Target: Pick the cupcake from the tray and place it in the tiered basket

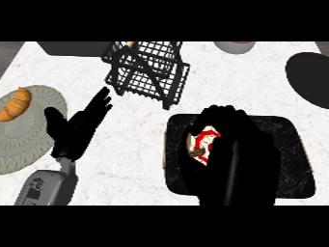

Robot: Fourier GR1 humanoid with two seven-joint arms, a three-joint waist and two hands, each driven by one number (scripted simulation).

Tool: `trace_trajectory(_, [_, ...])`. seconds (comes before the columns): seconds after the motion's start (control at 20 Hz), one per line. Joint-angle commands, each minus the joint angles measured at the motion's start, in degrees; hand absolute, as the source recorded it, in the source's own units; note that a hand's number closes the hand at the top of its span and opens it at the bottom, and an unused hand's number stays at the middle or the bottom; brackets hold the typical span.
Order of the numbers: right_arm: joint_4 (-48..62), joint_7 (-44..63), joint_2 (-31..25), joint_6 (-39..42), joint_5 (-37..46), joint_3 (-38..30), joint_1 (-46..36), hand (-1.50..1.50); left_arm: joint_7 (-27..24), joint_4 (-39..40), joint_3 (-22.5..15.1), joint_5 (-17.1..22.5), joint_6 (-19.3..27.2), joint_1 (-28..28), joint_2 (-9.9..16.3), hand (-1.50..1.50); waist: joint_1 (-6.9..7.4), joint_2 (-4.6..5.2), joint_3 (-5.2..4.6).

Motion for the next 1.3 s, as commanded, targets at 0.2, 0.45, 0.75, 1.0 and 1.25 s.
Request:
trace_trajectory(0.2, [12.4, 12.4, 0.9, 4.1, -9.4, -14.0, -18.2, 1.50, -0.5, 0.7, -1.4, -0.6, -0.1, -1.4, -1.4, 0.00, 2.38, 0.76, 0.06])
trace_trajectory(0.45, [24.2, 11.9, 0.9, 3.1, -13.8, -22.1, -29.0, 1.50, -1.2, 1.8, -2.1, -1.2, -0.1, -1.5, -2.0, 0.00, 2.61, 0.85, 0.13])
trace_trajectory(0.75, [41.5, 7.1, 0.9, -6.0, -17.4, -28.4, -38.9, 1.50, -1.1, 1.6, -1.7, -0.9, -0.7, -2.6, -1.8, 0.00, 2.83, 1.28, 0.22])
trace_trajectory(1.0, [53.5, 4.4, 0.9, -13.7, -18.6, -30.7, -43.0, 1.50, -1.2, 0.4, -2.6, -1.8, -0.3, -2.1, -2.1, 0.00, 4.10, 1.58, 0.23])
trace_trajectory(1.25, [56.9, -0.2, 0.9, -24.7, -22.9, -36.4, -43.8, 1.50, -2.4, 1.5, -2.4, -1.5, -1.4, -1.4, -1.8, 0.00, 5.17, 2.08, 0.29])
